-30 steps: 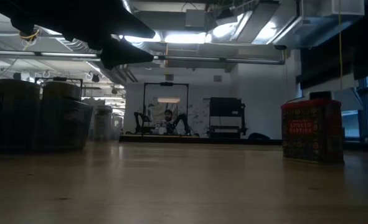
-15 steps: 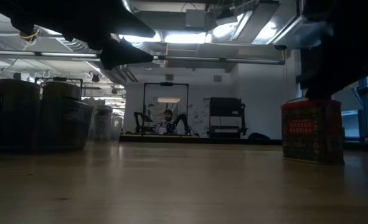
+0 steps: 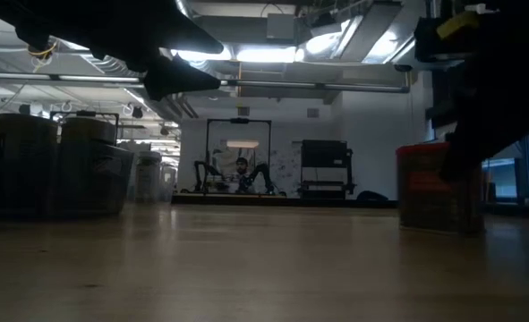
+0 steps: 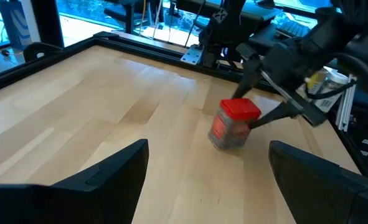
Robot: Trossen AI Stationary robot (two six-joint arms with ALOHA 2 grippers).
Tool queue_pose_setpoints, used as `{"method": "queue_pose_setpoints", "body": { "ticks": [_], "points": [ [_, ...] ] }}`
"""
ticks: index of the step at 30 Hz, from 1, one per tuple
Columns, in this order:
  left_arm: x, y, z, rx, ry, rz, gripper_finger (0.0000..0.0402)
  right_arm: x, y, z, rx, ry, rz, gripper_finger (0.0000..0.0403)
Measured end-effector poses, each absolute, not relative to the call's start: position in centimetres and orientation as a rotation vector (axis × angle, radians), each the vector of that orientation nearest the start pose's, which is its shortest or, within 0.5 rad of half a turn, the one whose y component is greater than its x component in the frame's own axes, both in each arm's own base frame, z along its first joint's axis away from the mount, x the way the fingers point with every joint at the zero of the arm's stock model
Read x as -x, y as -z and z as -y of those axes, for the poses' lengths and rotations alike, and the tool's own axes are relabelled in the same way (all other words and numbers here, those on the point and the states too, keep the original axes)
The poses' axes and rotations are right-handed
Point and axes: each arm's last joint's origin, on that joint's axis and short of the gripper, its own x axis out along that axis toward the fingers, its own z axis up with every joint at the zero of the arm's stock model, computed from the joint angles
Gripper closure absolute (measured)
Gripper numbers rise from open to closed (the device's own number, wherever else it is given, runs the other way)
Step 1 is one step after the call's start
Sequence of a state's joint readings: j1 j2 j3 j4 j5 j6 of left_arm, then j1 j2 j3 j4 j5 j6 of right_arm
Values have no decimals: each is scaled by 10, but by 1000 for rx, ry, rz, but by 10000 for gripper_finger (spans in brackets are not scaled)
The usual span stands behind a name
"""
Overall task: Sort spices by type
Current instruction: Put the red spice can into the gray bin
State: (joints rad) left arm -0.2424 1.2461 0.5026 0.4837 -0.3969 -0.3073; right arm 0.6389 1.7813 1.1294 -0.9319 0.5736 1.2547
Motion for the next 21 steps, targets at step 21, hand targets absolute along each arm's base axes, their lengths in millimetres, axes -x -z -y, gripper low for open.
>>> {"method": "queue_pose_setpoints", "body": {
  "ticks": [21],
  "points": [
    [-246,-209,38,212,-176,-219,86,-302,-178,-169,49,305,-876,190]
  ]
}}
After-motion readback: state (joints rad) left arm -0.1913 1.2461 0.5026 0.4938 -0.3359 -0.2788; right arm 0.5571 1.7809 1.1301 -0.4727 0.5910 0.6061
